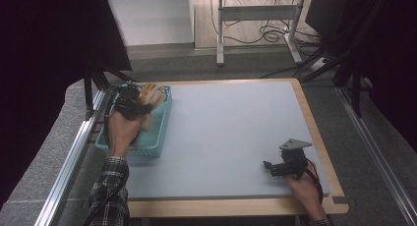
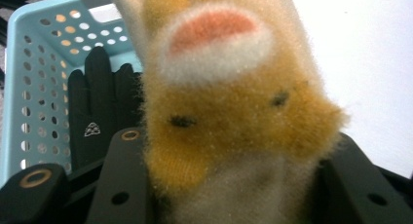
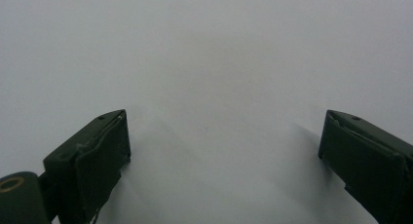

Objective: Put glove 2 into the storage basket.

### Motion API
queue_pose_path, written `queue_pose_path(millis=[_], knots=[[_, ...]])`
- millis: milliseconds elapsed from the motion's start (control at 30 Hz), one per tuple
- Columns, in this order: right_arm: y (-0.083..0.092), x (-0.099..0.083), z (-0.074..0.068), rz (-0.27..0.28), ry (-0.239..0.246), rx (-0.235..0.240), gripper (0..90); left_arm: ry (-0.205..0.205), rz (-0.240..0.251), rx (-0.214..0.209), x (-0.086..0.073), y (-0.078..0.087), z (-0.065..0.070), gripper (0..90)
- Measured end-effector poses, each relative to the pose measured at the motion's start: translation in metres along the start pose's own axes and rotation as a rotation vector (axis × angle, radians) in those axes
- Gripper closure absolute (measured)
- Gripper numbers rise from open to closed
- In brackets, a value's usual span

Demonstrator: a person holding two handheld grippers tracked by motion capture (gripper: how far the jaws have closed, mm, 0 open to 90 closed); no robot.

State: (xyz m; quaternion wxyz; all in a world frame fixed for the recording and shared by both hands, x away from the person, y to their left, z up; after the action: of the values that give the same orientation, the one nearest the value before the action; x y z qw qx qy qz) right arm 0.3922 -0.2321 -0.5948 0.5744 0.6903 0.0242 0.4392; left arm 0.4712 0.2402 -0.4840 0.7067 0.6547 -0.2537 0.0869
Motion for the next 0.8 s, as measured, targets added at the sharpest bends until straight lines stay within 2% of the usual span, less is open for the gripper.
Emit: queue_pose_path(millis=[200,400,800], knots=[[0.000,0.000,0.000,0.000,0.000,0.000,4.5,0.027,-0.016,0.013,-0.001,-0.015,-0.010,53.5],[0.000,0.000,0.000,0.001,0.000,0.000,4.5,0.037,-0.056,0.022,-0.004,-0.037,-0.015,53.4],[0.000,0.000,0.000,0.002,-0.001,0.001,4.6,0.037,-0.170,0.018,-0.013,-0.080,-0.011,52.3]])
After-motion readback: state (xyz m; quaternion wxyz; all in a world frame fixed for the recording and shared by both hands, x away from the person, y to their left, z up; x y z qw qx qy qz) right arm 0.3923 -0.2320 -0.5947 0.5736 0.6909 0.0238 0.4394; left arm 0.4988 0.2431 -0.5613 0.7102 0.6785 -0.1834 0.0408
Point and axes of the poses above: each handheld gripper's, and its own axes: y roughly backward along the jaws, x roughly out of its top, z roughly to its right, the point moved 9 cm from there along -y, roughly forward along the jaws, and after that the axes turned 10 degrees about -z, right-handed, at the moved point
